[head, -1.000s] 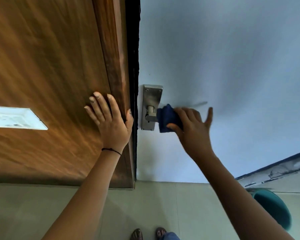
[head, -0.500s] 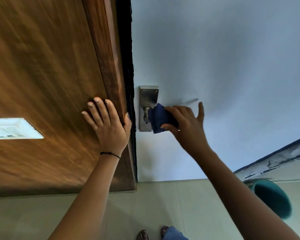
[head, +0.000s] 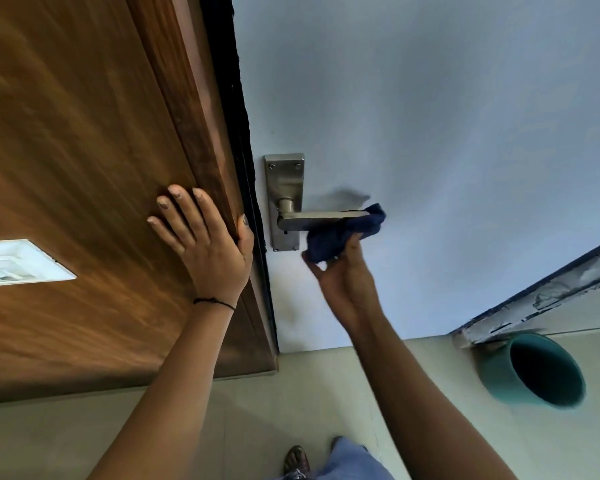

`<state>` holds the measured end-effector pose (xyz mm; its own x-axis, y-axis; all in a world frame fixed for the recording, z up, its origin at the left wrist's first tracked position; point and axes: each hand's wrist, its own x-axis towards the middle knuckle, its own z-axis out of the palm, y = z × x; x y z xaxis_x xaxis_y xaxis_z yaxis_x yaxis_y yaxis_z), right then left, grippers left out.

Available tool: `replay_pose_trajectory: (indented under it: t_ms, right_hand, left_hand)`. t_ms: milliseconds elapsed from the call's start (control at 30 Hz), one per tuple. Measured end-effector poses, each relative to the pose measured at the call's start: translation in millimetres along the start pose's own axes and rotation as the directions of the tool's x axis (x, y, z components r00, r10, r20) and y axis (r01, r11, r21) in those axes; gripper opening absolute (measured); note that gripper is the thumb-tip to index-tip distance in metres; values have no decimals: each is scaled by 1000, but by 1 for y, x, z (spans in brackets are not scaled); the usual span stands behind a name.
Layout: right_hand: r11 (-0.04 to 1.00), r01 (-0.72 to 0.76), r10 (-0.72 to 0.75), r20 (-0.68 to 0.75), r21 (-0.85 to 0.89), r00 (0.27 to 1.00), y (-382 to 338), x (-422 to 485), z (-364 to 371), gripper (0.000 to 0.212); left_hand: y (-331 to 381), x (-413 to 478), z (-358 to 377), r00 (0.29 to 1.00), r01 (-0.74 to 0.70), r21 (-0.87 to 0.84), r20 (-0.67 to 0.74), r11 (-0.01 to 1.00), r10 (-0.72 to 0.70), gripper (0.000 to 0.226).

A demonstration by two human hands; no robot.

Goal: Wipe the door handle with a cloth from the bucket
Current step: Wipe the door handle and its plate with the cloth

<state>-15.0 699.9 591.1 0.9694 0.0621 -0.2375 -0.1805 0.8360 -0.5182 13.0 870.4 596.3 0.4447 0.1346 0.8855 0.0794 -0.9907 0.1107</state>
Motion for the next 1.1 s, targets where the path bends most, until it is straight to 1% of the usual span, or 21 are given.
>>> replay_pose_trajectory:
  t_ms: [33, 100, 167, 200, 267, 300, 367, 400, 433, 533, 633, 733, 800, 867, 933, 1000, 1100]
  right_hand:
    - [998, -46, 46, -1, 50, 999, 11, 0, 6, 58]
    - [985, -145, 143, 25, 93, 989, 33, 0, 17, 55]
    - [972, -189, 184, 48, 142, 982, 44, 0, 24, 52]
    - [968, -181, 174, 58, 174, 983, 41, -1, 25, 55]
    - [962, -120, 108, 62, 246, 992, 25, 2, 18, 60]
    - [954, -80, 67, 55, 288, 996, 14, 5, 12, 58]
    - [935, -18, 8, 30, 353, 1000, -4, 7, 4, 44]
    - [925, -20, 12, 23, 380, 1000, -7, 6, 5, 38]
    - [915, -42, 36, 23, 402, 999, -5, 5, 9, 37]
    - [898, -125, 104, 73, 421, 992, 22, -2, 28, 49]
    - [860, -166, 148, 75, 482, 986, 29, -6, 37, 50]
    - [878, -155, 160, 28, 453, 987, 15, -7, 34, 35]
    - [903, -92, 115, -29, 420, 993, -1, -6, 27, 25]
    - [908, 1, 40, -89, 420, 995, -21, -2, 15, 23]
    - [906, 59, -6, -128, 418, 992, -34, 0, 9, 22]
    - [906, 36, 17, -122, 422, 992, -26, -1, 13, 26]
    - [910, -112, 127, -11, 399, 992, 11, -11, 32, 39]
  left_hand:
    - [0, 0, 0, 1000, -1, 6, -3, 1000, 1, 63]
    - [0, 0, 0, 1000, -1, 15, 1, 1000, 1, 64]
    - [0, 0, 0, 1000, 4, 11, 4, 1000, -4, 65]
    - [-1, 0, 0, 1000, 6, 7, 3, 1000, -6, 65]
    - [0, 0, -1, 1000, 0, -5, 2, 1000, 0, 65]
    - [0, 0, 0, 1000, -2, -9, 1, 1000, 2, 65]
    - [0, 0, 0, 1000, -6, -16, 1, 1000, 6, 65]
    - [0, 0, 0, 1000, -10, -21, 3, 1000, 10, 65]
    - [0, 0, 0, 1000, -14, -26, 5, 1000, 14, 65]
    - [-1, 0, 1, 1000, -14, -24, -1, 1000, 14, 66]
    - [-1, -1, 1, 1000, -11, -19, -8, 1000, 10, 68]
    - [0, -1, 2, 1000, -2, -21, -7, 1000, 2, 68]
    - [0, -1, 2, 1000, 6, -19, -8, 1000, -6, 68]
    - [-1, 0, 2, 1000, 7, -18, -7, 1000, -7, 67]
    - [0, -1, 3, 1000, 4, -16, -7, 1000, -4, 66]
    - [0, -1, 3, 1000, 7, -25, -6, 1000, -8, 66]
    - [0, -1, 2, 1000, 4, -31, -7, 1000, -4, 66]
